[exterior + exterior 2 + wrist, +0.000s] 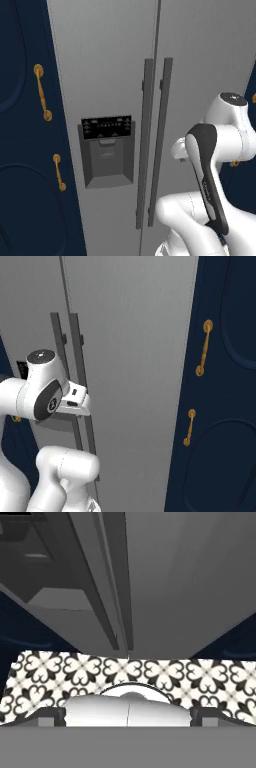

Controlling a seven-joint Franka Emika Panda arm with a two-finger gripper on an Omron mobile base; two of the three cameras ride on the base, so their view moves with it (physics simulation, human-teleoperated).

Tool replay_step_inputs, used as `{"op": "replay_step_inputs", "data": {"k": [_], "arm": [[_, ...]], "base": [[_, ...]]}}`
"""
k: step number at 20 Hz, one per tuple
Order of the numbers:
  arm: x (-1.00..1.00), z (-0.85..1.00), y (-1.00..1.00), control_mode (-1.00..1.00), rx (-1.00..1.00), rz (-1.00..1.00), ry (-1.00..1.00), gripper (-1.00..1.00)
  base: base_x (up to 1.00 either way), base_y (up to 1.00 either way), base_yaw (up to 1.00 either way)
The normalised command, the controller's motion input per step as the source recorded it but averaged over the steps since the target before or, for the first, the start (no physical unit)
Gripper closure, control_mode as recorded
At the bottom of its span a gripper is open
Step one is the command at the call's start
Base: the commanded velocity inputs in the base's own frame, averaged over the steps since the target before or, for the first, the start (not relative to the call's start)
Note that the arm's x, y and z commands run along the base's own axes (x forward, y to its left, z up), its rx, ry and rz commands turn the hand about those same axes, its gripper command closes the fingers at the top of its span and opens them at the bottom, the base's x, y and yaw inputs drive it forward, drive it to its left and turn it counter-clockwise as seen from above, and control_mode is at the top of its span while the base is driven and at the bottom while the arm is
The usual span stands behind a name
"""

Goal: Grab a lemon wedge from the fridge and one ice cube from the ice bowl, and put them in the glass of lemonade.

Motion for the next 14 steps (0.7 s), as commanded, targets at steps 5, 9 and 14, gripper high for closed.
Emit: {"op": "replay_step_inputs", "data": {"k": [5, 9, 14], "arm": [[0.43, 0.05, 0.14, -1.0, 0.0, -0.01, 0.02, -1.0], [0.18, 0.02, -0.1, -1.0, 0.0, -0.01, 0.04, -1.0], [-0.09, 0.0, -0.03, -1.0, 0.0, 0.0, 0.0, -1.0]], "base": [[0.0, 0.0, 0.0], [0.0, 0.0, 0.0], [0.0, 0.0, 0.0]]}}
